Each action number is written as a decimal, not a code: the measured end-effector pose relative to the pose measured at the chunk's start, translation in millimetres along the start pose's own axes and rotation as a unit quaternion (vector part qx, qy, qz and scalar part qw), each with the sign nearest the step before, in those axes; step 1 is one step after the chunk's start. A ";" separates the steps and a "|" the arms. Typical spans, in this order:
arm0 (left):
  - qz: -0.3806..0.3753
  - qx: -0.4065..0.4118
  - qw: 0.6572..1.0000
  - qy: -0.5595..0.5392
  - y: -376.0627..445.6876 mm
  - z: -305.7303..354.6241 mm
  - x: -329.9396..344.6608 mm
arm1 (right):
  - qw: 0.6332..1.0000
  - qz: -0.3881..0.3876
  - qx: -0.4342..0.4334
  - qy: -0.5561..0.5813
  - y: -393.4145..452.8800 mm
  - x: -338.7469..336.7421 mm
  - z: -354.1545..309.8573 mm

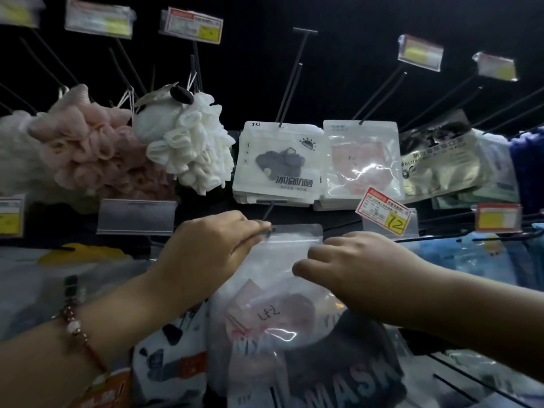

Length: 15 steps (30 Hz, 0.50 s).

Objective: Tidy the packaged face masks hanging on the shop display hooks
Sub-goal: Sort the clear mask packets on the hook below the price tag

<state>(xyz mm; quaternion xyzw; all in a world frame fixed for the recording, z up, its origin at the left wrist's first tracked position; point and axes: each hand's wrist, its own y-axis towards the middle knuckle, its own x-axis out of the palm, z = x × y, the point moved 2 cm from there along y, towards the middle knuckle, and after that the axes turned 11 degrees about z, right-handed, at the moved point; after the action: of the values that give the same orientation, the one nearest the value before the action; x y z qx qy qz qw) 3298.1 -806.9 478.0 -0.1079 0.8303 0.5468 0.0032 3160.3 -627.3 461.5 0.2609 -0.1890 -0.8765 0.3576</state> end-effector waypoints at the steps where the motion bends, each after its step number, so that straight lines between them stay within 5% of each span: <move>1: -0.002 0.004 1.000 0.012 -1.6 -2.2 -1.1 | 1.000 0.004 0.003 0.003 -0.1 -0.5 0.0; 8: -0.029 0.201 0.958 0.203 -12.4 -7.4 8.9 | 0.999 0.012 0.046 -0.009 3.8 14.4 9.1; 15: -0.002 0.165 0.972 0.169 -19.8 7.9 -9.8 | 0.994 0.036 0.101 -0.015 13.1 27.2 12.9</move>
<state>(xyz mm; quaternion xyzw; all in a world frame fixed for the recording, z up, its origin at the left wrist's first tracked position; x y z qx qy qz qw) 3310.4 -805.6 458.1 -0.1985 0.8975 0.3757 -0.1185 3143.0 -654.0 469.8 0.2758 -0.2909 -0.8433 0.3580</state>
